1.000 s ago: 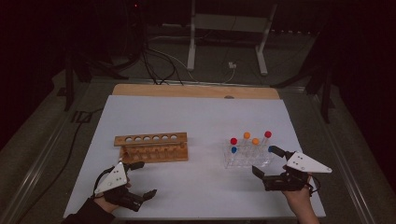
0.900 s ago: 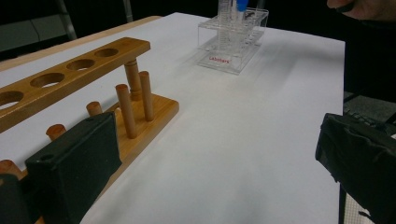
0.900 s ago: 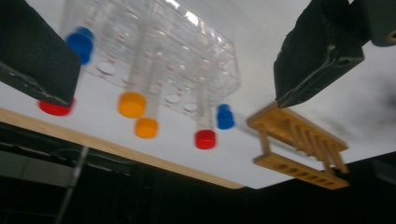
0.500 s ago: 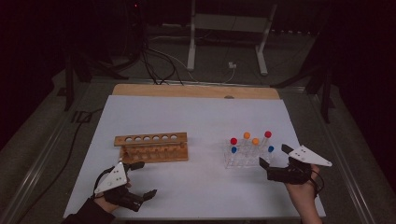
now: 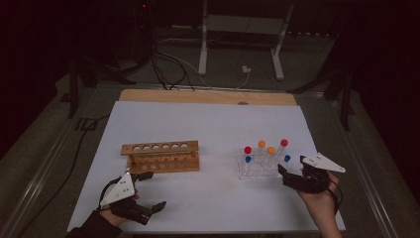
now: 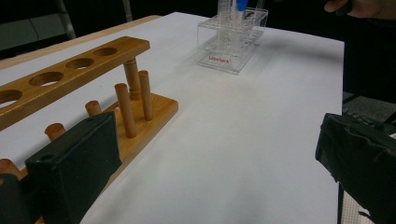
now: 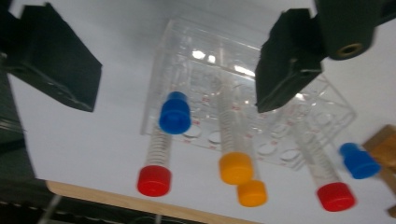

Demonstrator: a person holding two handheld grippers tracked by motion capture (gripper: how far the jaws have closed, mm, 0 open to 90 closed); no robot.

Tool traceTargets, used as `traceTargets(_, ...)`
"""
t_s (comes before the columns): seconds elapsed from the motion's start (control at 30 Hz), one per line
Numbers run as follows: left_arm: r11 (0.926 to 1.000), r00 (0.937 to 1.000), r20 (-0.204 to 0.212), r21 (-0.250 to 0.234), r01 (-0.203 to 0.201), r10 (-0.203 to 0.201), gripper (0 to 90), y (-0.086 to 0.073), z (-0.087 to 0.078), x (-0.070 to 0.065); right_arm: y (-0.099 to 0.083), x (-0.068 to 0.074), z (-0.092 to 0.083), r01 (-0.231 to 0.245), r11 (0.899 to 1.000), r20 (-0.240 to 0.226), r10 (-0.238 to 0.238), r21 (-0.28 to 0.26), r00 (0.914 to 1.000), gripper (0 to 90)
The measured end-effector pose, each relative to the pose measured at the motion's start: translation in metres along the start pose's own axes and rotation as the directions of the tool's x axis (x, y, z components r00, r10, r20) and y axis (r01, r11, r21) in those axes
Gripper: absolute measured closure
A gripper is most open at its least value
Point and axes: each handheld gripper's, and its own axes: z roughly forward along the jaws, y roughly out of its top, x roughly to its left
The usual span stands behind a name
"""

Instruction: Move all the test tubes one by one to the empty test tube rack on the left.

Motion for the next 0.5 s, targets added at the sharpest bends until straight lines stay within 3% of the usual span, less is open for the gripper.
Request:
traceTargets(0.1, 1.0000, 1.0000, -0.001, -0.001, 0.000, 0.000, 0.7, 0.000, 0.000, 0.000, 0.002, 0.002, 0.001, -0.008, 0.999, 0.023, 0.007, 0.046, 0.9997, 25.4)
traceTargets(0.27, 1.0000, 1.0000, 0.002, -0.002, 0.001, -0.001, 0.7, 0.000, 0.000, 0.000, 0.002, 0.004, 0.006, -0.025, 0.994, 0.015, 0.024, 0.109, 0.9996, 42.7)
traceTargets(0.5, 1.0000, 1.0000, 0.004, -0.003, -0.001, 0.001, 0.7, 0.000, 0.000, 0.000, 0.000, 0.002, 0.011, -0.043, 0.991, 0.006, 0.042, 0.128, 0.9991, 57.6)
